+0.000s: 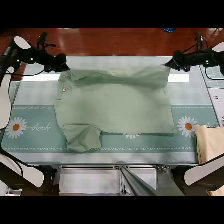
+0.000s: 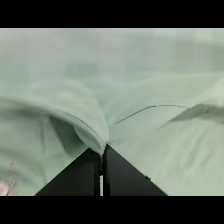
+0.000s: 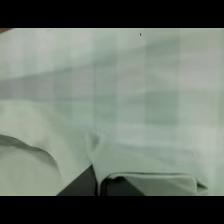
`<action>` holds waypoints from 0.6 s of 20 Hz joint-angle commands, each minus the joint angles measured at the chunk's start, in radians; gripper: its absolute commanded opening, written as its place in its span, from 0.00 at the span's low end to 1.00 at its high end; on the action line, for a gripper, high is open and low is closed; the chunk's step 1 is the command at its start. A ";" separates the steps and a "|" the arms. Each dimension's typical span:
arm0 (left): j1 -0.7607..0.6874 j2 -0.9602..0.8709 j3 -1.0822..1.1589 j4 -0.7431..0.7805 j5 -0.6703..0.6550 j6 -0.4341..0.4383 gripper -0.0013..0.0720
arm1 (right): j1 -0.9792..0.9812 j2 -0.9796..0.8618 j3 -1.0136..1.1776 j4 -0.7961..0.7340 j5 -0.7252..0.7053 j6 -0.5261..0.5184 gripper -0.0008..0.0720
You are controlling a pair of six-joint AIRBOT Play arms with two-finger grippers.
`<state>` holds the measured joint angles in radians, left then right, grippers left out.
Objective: Fold the shirts.
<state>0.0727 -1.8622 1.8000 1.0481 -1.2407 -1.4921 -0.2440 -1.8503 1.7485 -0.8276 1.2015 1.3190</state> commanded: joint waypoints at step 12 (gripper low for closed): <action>0.002 -0.008 -0.152 0.157 -0.368 0.040 0.05 | -0.032 -0.008 -0.145 -0.216 0.211 0.061 0.04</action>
<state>0.0765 -1.8702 1.6604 1.1980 -1.5600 -1.4570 -0.2756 -1.8568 1.6135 -1.0332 1.3926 1.3563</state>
